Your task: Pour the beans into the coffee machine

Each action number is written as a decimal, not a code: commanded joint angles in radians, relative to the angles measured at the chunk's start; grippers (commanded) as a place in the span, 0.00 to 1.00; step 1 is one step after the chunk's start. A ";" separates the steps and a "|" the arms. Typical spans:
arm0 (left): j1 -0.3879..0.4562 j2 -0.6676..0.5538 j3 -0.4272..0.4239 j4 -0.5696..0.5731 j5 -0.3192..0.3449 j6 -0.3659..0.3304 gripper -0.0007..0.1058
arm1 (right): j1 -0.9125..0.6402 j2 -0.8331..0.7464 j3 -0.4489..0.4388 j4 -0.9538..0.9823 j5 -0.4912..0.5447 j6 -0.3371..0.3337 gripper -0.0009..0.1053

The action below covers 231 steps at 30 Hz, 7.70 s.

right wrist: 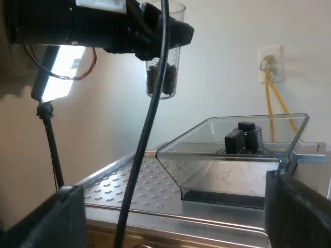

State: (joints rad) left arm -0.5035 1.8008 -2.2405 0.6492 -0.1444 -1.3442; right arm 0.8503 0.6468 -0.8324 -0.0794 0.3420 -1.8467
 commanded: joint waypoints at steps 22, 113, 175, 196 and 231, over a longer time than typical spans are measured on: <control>-0.005 0.014 -0.009 -0.027 -0.016 0.444 0.27 | 0.003 -0.007 -0.011 -0.011 -0.008 -0.016 0.69; -0.008 0.014 0.020 -0.026 0.164 1.582 0.27 | 0.003 -0.007 -0.011 -0.011 -0.008 -0.016 0.69; 0.154 -0.302 0.020 0.633 0.007 0.066 0.27 | 0.003 -0.007 -0.011 0.201 -0.280 -0.016 0.69; 0.167 -0.427 0.071 0.709 0.022 -0.005 0.27 | 0.003 -0.012 -0.011 0.334 -0.342 -0.016 0.69; 0.525 -0.905 1.245 0.052 0.351 -0.151 0.27 | 0.003 0.112 -0.011 0.353 -0.387 -0.016 0.69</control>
State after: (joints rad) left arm 0.0221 0.9069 -1.0222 0.7579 0.1937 -1.4737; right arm 0.8503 0.7514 -0.8324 0.2800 -0.0335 -1.8467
